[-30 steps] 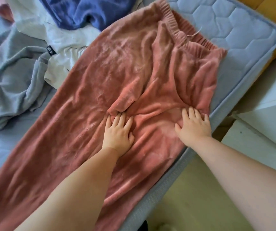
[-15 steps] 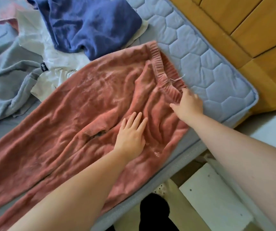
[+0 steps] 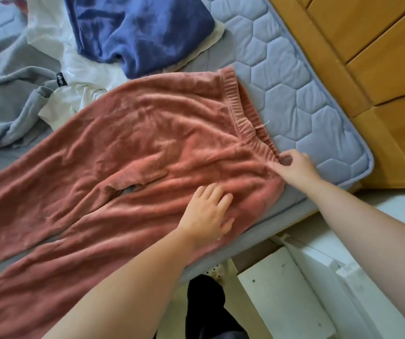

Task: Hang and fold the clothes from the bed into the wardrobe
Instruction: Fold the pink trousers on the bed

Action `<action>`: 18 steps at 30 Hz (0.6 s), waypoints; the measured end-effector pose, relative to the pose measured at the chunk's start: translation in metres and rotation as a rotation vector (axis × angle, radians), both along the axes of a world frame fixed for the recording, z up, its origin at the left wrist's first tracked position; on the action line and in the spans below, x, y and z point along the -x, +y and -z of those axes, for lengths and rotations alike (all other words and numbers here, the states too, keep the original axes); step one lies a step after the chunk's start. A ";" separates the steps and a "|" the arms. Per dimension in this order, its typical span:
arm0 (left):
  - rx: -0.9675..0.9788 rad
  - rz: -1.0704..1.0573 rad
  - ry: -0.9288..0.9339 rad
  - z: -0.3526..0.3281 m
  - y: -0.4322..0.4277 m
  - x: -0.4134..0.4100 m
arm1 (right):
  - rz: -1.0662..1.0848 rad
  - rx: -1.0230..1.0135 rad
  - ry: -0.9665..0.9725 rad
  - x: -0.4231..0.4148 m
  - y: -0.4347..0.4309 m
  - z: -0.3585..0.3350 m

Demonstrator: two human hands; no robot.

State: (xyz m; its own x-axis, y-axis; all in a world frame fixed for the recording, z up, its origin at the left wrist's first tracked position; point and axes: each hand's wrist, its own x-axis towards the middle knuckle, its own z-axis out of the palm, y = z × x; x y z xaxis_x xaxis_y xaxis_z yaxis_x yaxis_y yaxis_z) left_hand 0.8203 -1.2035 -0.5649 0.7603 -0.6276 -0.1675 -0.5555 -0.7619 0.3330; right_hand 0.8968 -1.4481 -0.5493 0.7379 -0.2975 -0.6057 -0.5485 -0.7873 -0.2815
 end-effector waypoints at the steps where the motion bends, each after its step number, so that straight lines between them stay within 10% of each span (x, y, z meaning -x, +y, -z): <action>1: -0.019 0.032 -0.015 0.002 0.000 0.010 | 0.120 -0.047 -0.036 -0.002 0.000 -0.002; 6: -0.362 -0.141 0.315 0.010 -0.016 0.042 | 0.049 -0.231 0.184 0.004 0.007 -0.001; 18: -0.100 -0.118 0.565 0.004 -0.014 0.060 | 0.494 -0.049 -0.145 0.039 0.004 0.007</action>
